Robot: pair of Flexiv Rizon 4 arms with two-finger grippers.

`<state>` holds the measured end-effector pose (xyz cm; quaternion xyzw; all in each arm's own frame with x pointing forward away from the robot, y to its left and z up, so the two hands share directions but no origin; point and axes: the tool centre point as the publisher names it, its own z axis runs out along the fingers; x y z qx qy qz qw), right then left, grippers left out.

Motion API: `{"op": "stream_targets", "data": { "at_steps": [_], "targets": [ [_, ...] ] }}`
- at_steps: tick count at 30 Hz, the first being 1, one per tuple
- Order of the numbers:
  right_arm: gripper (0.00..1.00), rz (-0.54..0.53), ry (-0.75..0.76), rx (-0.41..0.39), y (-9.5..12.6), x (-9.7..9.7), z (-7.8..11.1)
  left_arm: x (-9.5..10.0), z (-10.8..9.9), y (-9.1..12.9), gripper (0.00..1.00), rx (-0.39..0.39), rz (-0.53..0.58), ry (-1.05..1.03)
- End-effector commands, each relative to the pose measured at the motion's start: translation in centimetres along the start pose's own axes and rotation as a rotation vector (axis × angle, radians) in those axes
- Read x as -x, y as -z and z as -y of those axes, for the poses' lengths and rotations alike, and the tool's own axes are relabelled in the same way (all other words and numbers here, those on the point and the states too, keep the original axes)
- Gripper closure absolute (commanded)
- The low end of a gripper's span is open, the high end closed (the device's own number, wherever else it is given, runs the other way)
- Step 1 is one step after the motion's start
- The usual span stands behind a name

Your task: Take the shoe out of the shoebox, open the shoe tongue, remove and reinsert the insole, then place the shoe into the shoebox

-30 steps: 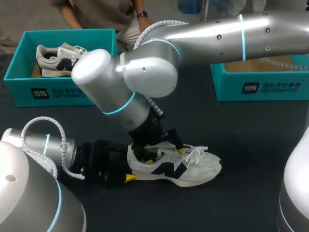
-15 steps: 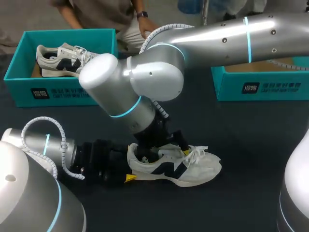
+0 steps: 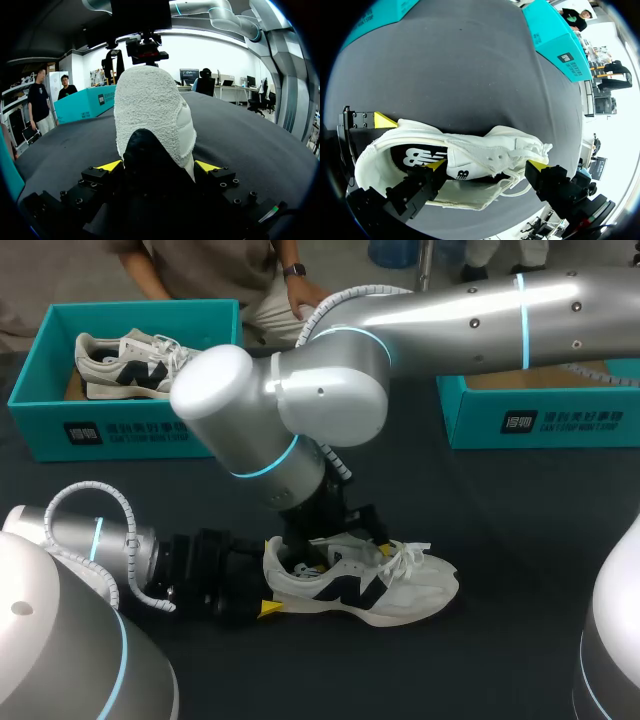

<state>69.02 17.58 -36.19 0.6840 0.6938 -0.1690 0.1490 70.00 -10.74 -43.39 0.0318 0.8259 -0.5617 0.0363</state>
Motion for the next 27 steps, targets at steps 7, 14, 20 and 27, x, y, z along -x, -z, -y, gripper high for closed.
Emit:
{"op": "stream_targets", "data": {
  "at_steps": [7,14,20,27],
  "targets": [
    [0.00,0.008,-0.433,0.004,-0.2,-0.5,0.3,-0.2,-0.3,-0.4,1.00,0.003,0.003,0.000],
    [0.00,0.007,-0.456,0.000,-0.5,0.3,0.7,-0.2,-0.3,-0.4,1.00,0.003,0.003,0.000],
    [0.72,0.012,-0.472,0.010,-0.1,1.0,1.2,-0.2,-0.3,-0.4,1.00,0.003,0.003,0.000],
    [0.91,0.012,-0.488,0.022,0.9,1.9,1.6,-0.2,-0.3,-0.4,1.00,0.003,0.003,0.000]
  ]
}}
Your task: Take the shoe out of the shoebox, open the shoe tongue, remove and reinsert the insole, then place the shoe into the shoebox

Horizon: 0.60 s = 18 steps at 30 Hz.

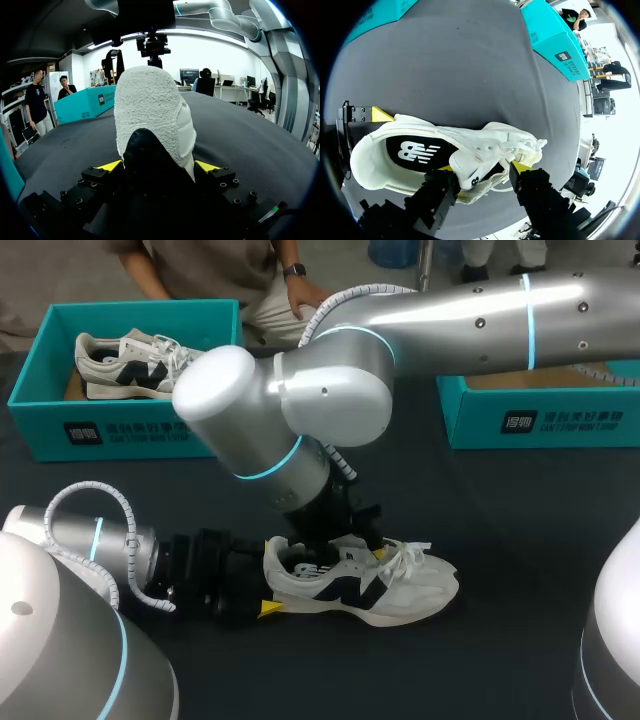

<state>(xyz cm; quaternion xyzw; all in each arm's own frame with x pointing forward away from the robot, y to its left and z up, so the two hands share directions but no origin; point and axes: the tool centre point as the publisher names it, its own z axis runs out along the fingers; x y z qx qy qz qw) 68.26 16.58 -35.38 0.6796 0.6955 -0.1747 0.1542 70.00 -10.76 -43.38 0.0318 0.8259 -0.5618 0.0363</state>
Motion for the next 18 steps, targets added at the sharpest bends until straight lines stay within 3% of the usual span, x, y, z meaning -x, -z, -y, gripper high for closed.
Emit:
{"op": "stream_targets", "data": {
  "at_steps": [1,5,15,18],
  "targets": [
    [0.91,-0.005,-0.500,0.018,0.7,0.8,0.8,-0.2,-0.3,-0.4,1.00,0.003,0.003,0.000],
    [0.84,-0.004,-0.515,0.022,1.3,1.5,0.9,-0.2,-0.3,-0.4,1.00,0.003,0.003,0.000],
    [0.95,-0.017,-0.566,0.020,1.4,3.4,1.3,-0.2,-0.3,-0.4,1.00,0.003,0.003,0.000],
    [0.89,-0.029,-0.569,0.020,1.4,3.4,1.3,-0.2,-0.3,-0.4,1.00,0.003,0.003,0.000]
  ]
}}
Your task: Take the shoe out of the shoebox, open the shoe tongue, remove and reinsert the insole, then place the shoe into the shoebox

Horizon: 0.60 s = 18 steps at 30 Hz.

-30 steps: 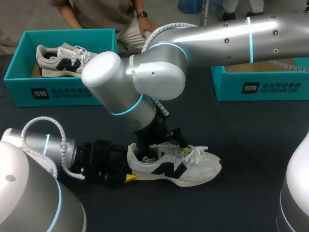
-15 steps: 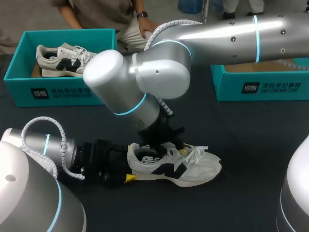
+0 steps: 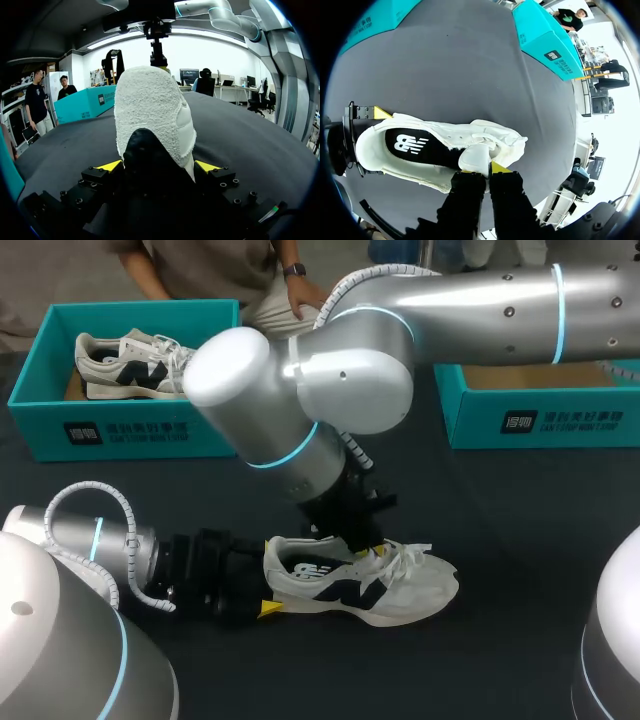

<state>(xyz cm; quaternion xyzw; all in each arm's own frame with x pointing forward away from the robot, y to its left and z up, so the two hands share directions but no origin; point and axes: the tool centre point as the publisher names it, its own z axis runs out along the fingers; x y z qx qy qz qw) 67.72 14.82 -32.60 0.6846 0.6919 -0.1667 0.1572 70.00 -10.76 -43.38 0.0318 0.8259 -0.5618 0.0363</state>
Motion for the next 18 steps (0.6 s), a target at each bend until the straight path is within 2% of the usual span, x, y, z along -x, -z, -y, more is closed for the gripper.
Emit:
{"op": "stream_targets", "data": {
  "at_steps": [1,4,6,18],
  "targets": [
    [0.84,-0.021,-0.550,0.010,-0.1,0.6,0.5,-0.2,-0.3,-0.4,1.00,0.003,0.003,0.000],
    [0.67,-0.028,-0.545,0.011,0.3,0.2,0.4,-0.2,-0.3,-0.4,1.00,0.003,0.003,0.000],
    [0.61,-0.033,-0.542,0.013,0.5,-0.1,0.3,-0.2,-0.3,-0.4,1.00,0.003,0.003,0.000],
    [0.59,-0.052,-0.503,0.015,0.9,-2.2,-0.4,-0.2,-0.3,-0.4,1.00,0.003,0.003,0.000]
  ]
}}
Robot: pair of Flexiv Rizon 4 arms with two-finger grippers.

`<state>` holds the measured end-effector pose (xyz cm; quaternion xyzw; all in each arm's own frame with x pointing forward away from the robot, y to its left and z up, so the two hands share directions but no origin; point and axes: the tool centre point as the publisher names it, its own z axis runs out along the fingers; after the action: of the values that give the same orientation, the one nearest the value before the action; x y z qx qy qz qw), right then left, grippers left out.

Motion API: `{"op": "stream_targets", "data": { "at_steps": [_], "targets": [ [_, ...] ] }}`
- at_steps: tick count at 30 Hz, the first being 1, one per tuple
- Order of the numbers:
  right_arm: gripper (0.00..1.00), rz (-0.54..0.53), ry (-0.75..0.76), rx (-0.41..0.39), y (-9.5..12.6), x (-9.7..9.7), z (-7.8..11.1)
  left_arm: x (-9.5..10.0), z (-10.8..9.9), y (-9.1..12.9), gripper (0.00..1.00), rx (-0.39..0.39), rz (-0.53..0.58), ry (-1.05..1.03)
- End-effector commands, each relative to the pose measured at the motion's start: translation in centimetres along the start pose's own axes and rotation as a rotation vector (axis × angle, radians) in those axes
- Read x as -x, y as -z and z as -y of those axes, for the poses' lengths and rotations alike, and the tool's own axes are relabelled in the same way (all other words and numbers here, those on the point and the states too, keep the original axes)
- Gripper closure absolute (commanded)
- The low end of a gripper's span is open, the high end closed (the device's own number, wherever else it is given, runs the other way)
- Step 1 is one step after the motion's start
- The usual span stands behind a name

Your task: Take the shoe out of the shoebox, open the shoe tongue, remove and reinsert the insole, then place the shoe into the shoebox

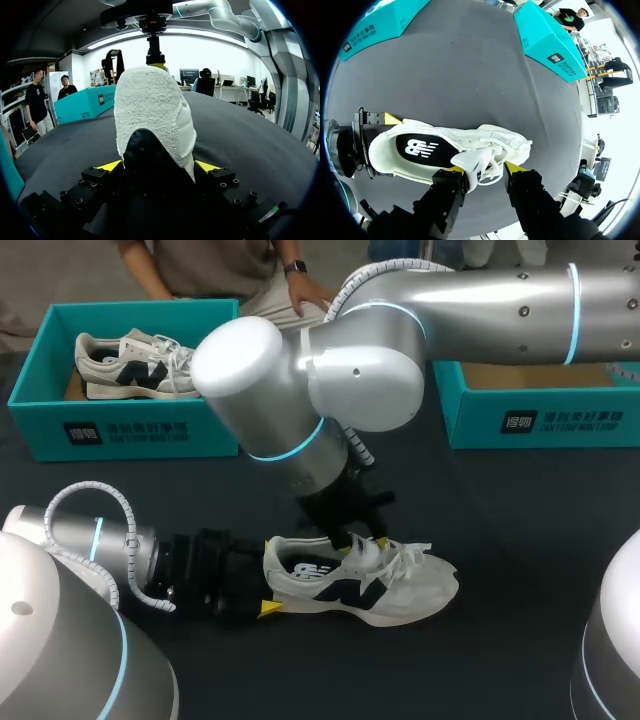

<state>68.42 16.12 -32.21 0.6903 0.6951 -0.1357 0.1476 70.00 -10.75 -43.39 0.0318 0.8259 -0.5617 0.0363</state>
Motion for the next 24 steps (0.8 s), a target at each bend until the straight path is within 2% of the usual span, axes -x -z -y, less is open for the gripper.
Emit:
{"op": "stream_targets", "data": {
  "at_steps": [1,6,8,9,10,11,24],
  "targets": [
    [0.59,0.013,-0.488,0.001,-0.1,-1.5,0.2,-0.2,-0.3,-0.4,1.00,0.003,0.003,0.000],
    [0.56,0.018,-0.472,-0.008,-0.4,-2.3,0.0,-0.2,-0.3,-0.4,1.00,0.003,0.003,0.000],
    [0.62,0.020,-0.468,-0.012,-0.7,-2.2,-0.1,-0.2,-0.3,-0.4,1.00,0.003,0.003,0.000],
    [0.69,0.021,-0.468,-0.013,-0.8,-2.1,-0.1,-0.2,-0.3,-0.4,1.00,0.003,0.003,0.000],
    [0.88,0.023,-0.469,-0.015,-1.0,-1.9,-0.1,-0.2,-0.3,-0.4,1.00,0.003,0.003,0.000],
    [0.98,0.025,-0.471,-0.017,-1.0,-1.6,0.0,-0.2,-0.3,-0.4,1.00,0.003,0.003,0.000],
    [1.00,-0.001,-0.546,-0.018,0.1,2.5,0.7,-0.2,-0.3,-0.4,1.00,0.003,0.003,0.000]
  ]
}}
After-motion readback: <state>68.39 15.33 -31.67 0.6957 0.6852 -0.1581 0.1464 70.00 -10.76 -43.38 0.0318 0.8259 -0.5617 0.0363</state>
